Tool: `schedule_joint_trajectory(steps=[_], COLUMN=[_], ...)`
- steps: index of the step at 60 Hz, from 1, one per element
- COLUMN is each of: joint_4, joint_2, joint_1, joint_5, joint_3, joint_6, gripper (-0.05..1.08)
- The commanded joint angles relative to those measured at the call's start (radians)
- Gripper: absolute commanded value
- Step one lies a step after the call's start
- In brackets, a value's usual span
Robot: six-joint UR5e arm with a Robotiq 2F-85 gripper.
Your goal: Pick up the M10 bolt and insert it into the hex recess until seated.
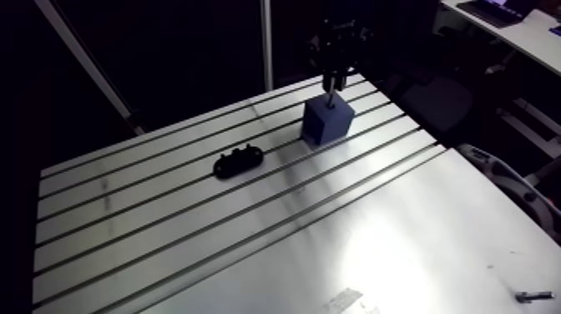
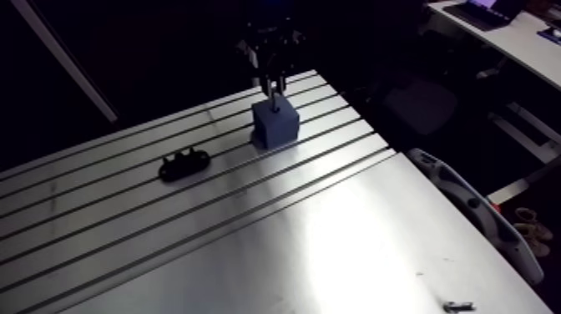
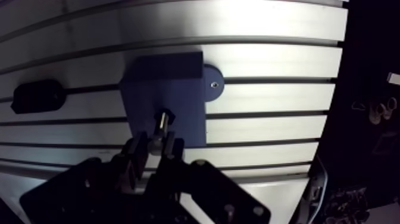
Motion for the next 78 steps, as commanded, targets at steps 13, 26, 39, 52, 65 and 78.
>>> schedule_joint_trajectory(steps=[13, 26, 39, 52, 65, 78], joint_4=[-0.001, -0.002, 0.000, 0.002, 0.004, 0.008], joint_2=[0.014, 0.012, 0.012, 0.011, 0.008, 0.008], joint_1=[0.000, 0.000, -0.002, -0.002, -0.002, -0.002], joint_5=[0.000, 0.000, 0.000, 0.000, 0.001, 0.001], joint_3=[-0.001, 0.003, 0.004, 0.004, -0.002, -0.008], joint_6=[0.000, 0.000, 0.000, 0.000, -0.002, -0.002], gripper=[0.76, 0.76, 0.76, 0.77, 0.77, 0.77])
